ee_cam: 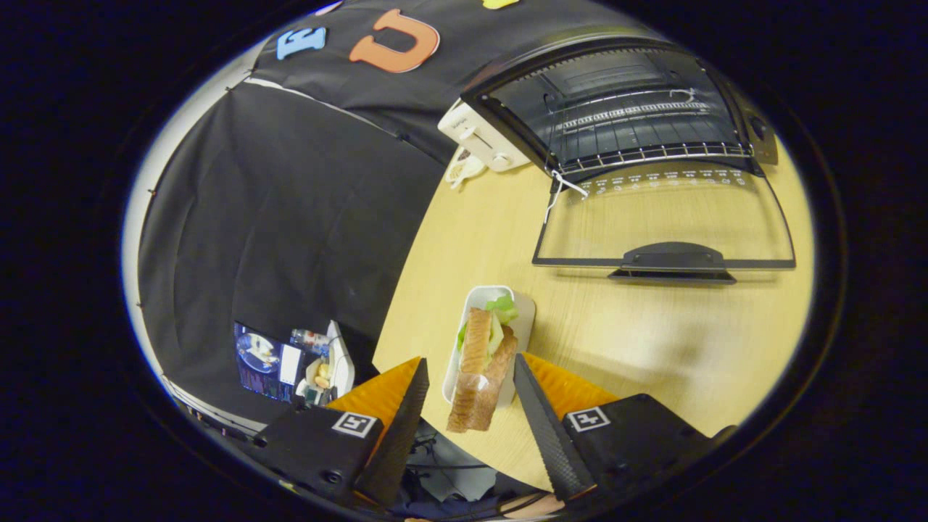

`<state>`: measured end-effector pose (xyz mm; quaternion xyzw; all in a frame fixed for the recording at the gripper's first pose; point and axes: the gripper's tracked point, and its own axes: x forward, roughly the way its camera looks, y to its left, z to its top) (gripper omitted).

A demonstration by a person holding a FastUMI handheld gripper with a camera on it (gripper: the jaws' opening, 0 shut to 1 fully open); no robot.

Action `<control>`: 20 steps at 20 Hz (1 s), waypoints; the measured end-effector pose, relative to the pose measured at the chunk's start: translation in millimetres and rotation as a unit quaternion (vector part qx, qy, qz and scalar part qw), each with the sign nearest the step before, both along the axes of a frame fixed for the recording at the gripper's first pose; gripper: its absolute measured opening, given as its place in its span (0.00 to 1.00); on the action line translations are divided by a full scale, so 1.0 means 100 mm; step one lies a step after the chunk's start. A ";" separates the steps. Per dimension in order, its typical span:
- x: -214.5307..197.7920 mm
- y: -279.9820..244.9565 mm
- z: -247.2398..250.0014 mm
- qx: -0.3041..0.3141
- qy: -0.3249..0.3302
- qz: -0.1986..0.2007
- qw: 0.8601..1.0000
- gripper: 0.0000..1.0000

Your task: Open the toaster oven, put the food inside, and close the toaster oven door.

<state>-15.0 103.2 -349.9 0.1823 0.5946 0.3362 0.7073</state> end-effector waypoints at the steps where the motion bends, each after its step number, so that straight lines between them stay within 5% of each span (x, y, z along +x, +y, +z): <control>1: -0.01 0.03 -0.01 -0.017 0.016 0.009 1.000 0.80; 7: -0.11 0.09 -0.17 -0.098 0.072 0.051 0.991 0.59; 13: -0.11 0.12 -0.14 -0.082 0.071 0.036 0.993 0.42; 20: -0.13 0.06 0.19 -0.002 0.096 0.002 0.995 0.38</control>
